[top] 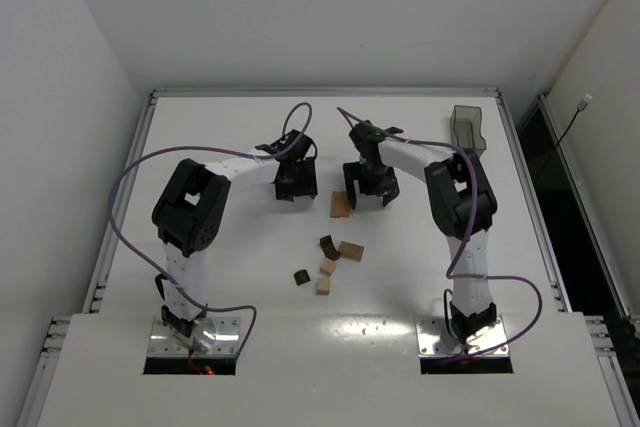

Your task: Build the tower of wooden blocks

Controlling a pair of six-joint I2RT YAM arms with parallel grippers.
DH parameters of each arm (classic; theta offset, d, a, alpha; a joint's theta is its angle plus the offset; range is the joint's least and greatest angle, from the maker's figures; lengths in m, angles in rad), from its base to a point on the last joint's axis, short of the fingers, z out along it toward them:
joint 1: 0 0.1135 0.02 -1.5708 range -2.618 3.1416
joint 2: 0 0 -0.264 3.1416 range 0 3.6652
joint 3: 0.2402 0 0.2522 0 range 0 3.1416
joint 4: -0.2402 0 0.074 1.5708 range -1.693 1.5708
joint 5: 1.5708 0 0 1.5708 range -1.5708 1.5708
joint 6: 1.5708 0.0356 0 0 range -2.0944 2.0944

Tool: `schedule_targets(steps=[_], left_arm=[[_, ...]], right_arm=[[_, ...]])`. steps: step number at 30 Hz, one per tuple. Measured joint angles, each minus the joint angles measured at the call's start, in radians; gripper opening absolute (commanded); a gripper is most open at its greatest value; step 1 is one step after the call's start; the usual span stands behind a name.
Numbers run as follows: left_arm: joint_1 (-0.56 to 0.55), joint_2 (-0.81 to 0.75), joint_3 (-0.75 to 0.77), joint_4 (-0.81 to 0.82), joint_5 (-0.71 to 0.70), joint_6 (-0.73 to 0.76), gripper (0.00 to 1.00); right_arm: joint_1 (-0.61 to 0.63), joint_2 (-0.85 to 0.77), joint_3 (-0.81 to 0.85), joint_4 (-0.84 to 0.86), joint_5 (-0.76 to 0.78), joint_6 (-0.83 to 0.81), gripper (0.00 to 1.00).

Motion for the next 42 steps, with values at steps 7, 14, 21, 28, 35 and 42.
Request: schedule_targets(steps=[7,14,21,28,35,42], left_arm=[[0.007,-0.073,-0.101,0.012,-0.043,0.015,0.57],[0.046,-0.14,-0.176,-0.025,-0.063,0.144,0.68],[0.084,-0.337,-0.251,-0.033,-0.016,0.288,0.82],[0.105,-0.42,-0.256,-0.033,-0.013,0.364,0.93],[0.2,-0.439,-0.256,-0.066,-0.001,0.397,0.94],[0.416,-0.481,-0.256,-0.076,0.06,0.399,0.94]], right_arm=[[-0.067,-0.139,-0.185,0.058,0.064,-0.024,0.8],[-0.173,-0.364,-0.227,0.073,0.016,-0.308,0.9],[-0.036,-0.749,-0.309,0.061,-0.206,-0.67,0.93],[0.238,-0.802,-0.319,-0.002,-0.426,-0.944,0.73],[0.515,-0.712,-0.384,-0.024,-0.491,-1.175,0.59],[0.645,-0.625,-0.504,0.048,-0.454,-1.366,0.51]])
